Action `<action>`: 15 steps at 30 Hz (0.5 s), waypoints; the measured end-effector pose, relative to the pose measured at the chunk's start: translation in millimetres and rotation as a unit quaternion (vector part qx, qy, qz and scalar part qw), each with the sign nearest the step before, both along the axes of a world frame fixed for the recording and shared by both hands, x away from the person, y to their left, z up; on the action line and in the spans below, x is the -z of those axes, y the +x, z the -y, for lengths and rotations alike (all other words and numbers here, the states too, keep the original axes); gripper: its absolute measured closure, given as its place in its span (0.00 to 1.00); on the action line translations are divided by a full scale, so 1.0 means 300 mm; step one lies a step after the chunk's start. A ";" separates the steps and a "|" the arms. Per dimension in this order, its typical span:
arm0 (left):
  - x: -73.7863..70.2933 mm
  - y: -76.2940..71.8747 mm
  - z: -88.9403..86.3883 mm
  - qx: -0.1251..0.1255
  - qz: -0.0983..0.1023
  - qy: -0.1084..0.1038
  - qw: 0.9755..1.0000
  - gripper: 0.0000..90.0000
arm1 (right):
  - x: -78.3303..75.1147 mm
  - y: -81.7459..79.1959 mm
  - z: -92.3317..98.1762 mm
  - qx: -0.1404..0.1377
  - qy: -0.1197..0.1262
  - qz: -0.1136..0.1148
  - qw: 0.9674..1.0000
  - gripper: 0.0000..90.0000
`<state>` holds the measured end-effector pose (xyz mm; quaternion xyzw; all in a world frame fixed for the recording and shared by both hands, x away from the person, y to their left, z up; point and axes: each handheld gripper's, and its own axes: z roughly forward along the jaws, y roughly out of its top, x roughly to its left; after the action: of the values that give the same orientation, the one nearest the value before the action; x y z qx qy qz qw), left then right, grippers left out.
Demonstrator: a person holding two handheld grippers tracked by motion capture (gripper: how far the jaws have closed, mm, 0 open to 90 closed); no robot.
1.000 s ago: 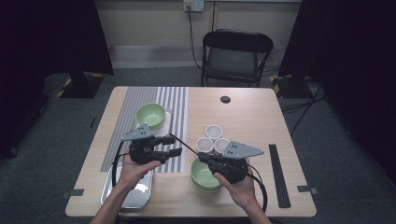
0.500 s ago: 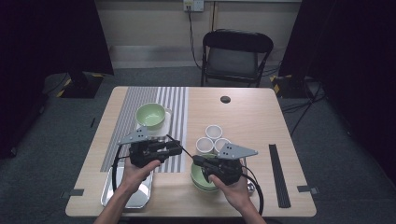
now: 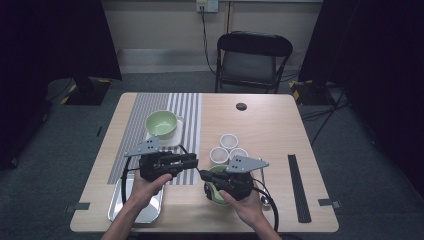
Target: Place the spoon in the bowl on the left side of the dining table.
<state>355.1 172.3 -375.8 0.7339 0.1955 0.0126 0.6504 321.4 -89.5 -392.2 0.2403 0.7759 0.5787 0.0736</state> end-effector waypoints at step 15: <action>-0.018 -0.021 0.021 0.010 0.009 0.014 1.000 1.00 | 0.016 -0.001 -0.022 -0.014 0.002 0.001 1.000 0.98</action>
<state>348.8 166.0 -370.3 0.7449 0.1820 0.0159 0.6417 321.1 -83.0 -396.9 0.2288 0.7781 0.5812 0.0662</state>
